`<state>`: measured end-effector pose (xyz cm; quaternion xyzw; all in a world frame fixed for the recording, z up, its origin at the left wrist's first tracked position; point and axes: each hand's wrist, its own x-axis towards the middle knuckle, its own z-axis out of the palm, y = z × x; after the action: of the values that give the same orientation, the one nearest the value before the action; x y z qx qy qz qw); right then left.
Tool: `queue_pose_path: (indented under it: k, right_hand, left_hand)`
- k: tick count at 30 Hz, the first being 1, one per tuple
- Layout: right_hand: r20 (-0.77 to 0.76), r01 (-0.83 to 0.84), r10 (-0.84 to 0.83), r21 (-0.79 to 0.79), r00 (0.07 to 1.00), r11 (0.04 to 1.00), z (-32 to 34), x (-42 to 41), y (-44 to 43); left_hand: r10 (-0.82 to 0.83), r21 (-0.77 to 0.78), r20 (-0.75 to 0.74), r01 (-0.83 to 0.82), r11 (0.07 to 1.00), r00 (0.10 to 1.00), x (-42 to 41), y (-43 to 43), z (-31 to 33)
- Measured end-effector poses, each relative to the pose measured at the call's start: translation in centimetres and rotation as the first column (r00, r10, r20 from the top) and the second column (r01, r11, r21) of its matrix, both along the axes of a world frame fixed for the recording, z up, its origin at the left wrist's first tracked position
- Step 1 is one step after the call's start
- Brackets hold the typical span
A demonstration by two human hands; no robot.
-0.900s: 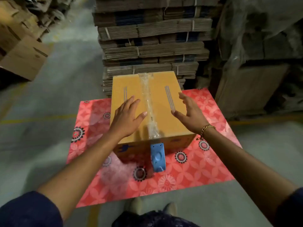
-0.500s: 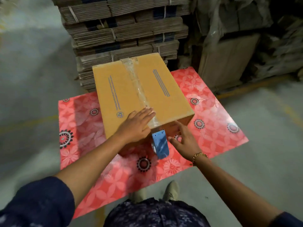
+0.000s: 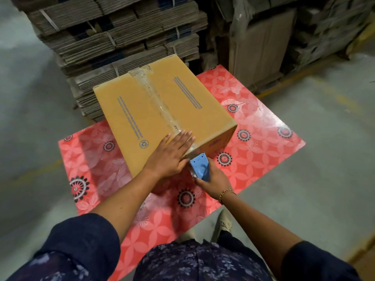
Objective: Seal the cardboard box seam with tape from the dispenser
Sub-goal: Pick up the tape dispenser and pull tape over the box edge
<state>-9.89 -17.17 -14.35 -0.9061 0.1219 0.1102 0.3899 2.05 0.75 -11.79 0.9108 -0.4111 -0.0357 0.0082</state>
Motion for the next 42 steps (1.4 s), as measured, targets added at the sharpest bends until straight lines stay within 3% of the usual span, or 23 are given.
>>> queue_pose_path:
  k: [6,15,25,34,42]
  right_hand:
    - [0.126,0.046,-0.040,-0.045,0.991,0.998,0.7,-2.5,-0.2]
    - [0.124,0.097,-0.086,-0.085,0.989,0.992,2.6,-3.3,-0.2]
    - [-0.002,0.082,-0.083,-0.129,0.997,0.988,3.4,-6.1,-1.1]
    - [-0.136,-0.022,-0.011,-0.240,0.991,0.971,5.4,-5.2,-1.5]
    - [-0.411,-0.172,0.067,-0.222,0.909,0.960,8.0,-0.3,-2.0]
  left_hand:
    - [0.010,-0.033,0.019,-0.009,0.999,1.000,0.1,-0.1,-0.5]
    - [0.019,-0.080,0.042,-0.016,0.997,0.999,0.0,-0.2,-1.0]
    - [0.031,-0.062,0.011,-0.030,0.998,0.999,0.0,-0.3,-0.8]
    - [0.119,-0.091,0.153,-0.106,0.990,0.981,-0.3,-2.0,-1.1]
    - [0.122,-0.066,0.153,-0.113,0.991,0.981,-0.5,-2.1,-0.9]
